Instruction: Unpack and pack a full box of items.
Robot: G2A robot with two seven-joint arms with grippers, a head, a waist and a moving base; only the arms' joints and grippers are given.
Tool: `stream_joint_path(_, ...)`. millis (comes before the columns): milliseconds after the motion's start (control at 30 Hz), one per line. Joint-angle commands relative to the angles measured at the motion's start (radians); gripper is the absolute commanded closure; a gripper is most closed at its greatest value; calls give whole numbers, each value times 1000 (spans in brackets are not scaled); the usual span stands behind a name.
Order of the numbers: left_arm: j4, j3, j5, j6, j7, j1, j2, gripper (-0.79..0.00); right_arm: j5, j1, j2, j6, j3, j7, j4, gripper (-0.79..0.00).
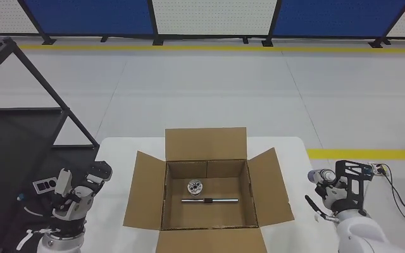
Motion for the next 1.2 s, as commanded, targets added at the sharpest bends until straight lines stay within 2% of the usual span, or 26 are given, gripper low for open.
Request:
stream_joint_path(0, 0, 0, 0, 0, 0, 0, 0, -785, 0, 0, 0, 0, 0, 0, 0, 0)
stream_joint_path(267, 0, 0, 0, 0, 0, 0, 0, -785, -7, -12, 1, -36, -11, -26, 10, 0)
stream_joint_path(600, 0, 0, 0, 0, 0, 0, 0, -785, -150, 45, 11, -151, -46, 110, 39, 0)
stream_joint_path(700, 0, 0, 0, 0, 0, 0, 0, -785, -148, 58, 14, -201, -50, 123, 67, 0)
stream_joint_path(933, 0, 0, 0, 0, 0, 0, 0, -785, -87, 60, 17, -279, -33, 86, 168, 0)
stream_joint_path(1167, 0, 0, 0, 0, 0, 0, 0, -785, -46, 64, 18, -290, -24, 33, 261, 0)
